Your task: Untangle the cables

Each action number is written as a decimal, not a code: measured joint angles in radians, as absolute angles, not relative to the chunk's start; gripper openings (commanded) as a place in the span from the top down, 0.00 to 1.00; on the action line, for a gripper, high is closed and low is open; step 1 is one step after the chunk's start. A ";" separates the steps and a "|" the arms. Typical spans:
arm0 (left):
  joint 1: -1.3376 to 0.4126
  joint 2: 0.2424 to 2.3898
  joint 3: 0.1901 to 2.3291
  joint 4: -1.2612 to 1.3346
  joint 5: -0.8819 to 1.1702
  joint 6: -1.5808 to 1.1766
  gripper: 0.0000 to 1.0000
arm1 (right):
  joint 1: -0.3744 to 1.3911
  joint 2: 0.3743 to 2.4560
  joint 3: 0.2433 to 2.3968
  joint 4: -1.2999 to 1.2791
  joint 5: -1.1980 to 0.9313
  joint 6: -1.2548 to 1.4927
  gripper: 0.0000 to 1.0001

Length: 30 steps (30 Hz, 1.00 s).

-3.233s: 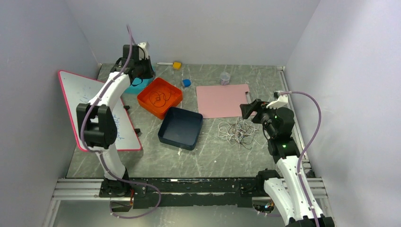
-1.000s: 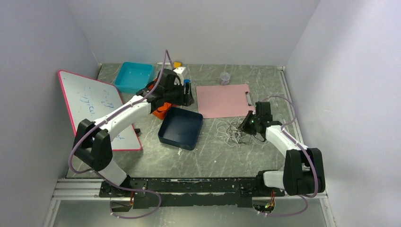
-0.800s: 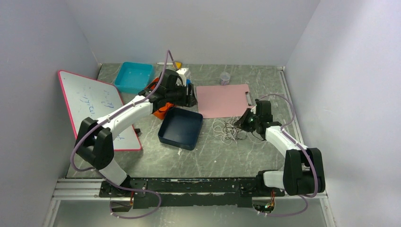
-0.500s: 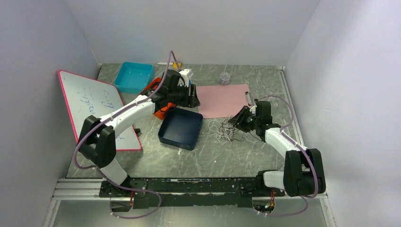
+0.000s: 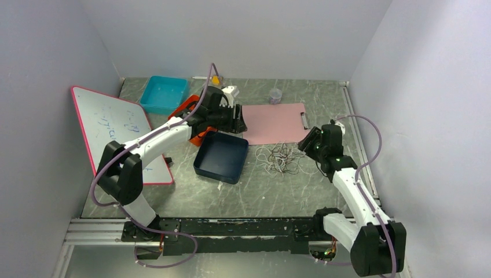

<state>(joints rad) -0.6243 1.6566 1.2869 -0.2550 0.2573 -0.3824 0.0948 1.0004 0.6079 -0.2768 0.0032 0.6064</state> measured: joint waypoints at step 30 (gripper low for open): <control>-0.670 1.694 1.287 -0.253 0.258 -0.382 0.39 | 0.094 1.135 0.531 -0.260 -0.068 0.648 0.98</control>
